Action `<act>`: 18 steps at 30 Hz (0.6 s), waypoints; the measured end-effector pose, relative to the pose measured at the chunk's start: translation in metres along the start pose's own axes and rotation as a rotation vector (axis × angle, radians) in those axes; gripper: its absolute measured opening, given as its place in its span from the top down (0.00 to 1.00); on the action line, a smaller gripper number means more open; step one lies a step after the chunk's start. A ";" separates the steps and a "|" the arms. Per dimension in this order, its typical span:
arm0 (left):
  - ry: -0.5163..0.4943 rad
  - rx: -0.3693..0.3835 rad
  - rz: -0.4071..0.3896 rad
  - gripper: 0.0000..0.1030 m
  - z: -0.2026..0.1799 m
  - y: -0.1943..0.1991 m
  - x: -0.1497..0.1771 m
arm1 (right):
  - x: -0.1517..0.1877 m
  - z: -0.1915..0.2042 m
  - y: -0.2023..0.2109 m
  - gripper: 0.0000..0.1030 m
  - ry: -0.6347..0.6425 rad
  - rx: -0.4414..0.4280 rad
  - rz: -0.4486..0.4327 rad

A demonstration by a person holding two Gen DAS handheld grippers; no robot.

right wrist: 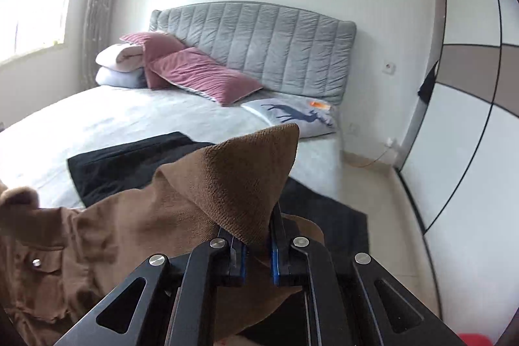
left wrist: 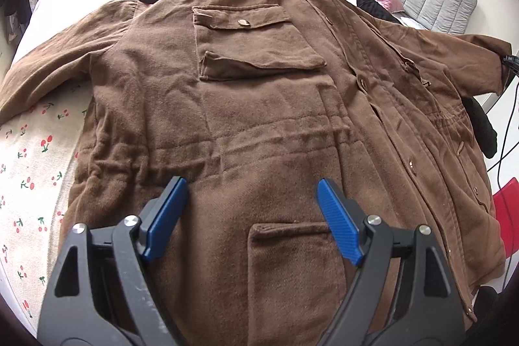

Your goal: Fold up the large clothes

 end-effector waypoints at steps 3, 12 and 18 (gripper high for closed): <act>-0.001 0.000 -0.001 0.20 0.000 0.000 0.000 | -0.011 -0.010 -0.028 0.91 0.118 0.112 0.004; -0.017 -0.002 0.002 0.18 -0.003 0.000 0.000 | -0.012 -0.029 -0.104 0.58 0.259 0.332 0.078; -0.016 0.007 0.030 0.18 -0.003 0.011 -0.001 | 0.001 -0.036 -0.074 0.35 0.112 0.049 0.136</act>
Point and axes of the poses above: each gripper's, at about its wrist camera, not at the fingertips, and y roughly against the way its jaws point, z to its left, x to its underside, the point moved 6 cm from there along -y, roughly the way its jaws point, and after that the axes turned 2 degrees about -z, right-handed, at the moved point
